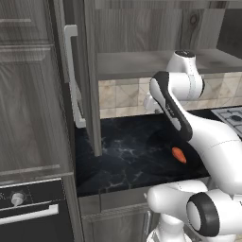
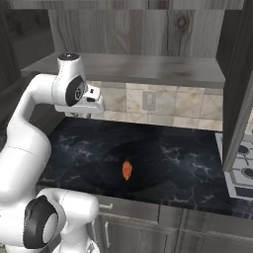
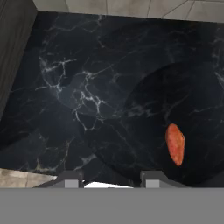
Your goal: Pick the sweet potato from the counter and place it in the cabinet. Then close the cabinet.
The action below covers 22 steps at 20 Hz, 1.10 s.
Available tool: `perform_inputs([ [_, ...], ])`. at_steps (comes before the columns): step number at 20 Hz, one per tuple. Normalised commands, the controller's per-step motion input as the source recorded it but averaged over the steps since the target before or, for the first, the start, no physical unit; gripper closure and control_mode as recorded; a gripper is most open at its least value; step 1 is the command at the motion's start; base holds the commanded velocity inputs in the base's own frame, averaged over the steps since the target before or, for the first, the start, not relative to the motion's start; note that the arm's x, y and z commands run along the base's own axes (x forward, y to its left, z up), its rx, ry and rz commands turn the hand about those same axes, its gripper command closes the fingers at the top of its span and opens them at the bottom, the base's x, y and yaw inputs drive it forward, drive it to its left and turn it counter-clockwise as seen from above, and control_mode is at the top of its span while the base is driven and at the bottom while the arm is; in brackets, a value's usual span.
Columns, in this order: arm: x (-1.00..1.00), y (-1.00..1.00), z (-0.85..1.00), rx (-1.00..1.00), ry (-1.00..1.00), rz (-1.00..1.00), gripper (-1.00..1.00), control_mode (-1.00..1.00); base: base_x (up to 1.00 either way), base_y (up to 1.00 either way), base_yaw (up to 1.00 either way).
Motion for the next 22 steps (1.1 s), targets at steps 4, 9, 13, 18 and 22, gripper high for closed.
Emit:
perform_inputs([
  [4,0.0,-0.08,-0.08,0.0,0.0,0.0,-1.0,-1.0,0.0,0.0,0.0],
  [9,-0.03,-0.28,-0.29,0.0,0.0,0.0,-1.0,-1.0,0.0,0.0,0.0],
  [13,-0.03,-0.37,-0.37,0.0,0.0,0.0,-1.0,-1.0,0.0,0.0,0.0],
  [18,-0.03,-0.39,-0.34,0.0,0.0,0.0,-1.0,-1.0,0.0,0.0,0.0],
  [22,0.0,-0.33,-0.31,0.0,0.0,0.0,-1.0,-1.0,0.0,0.0,0.0],
])
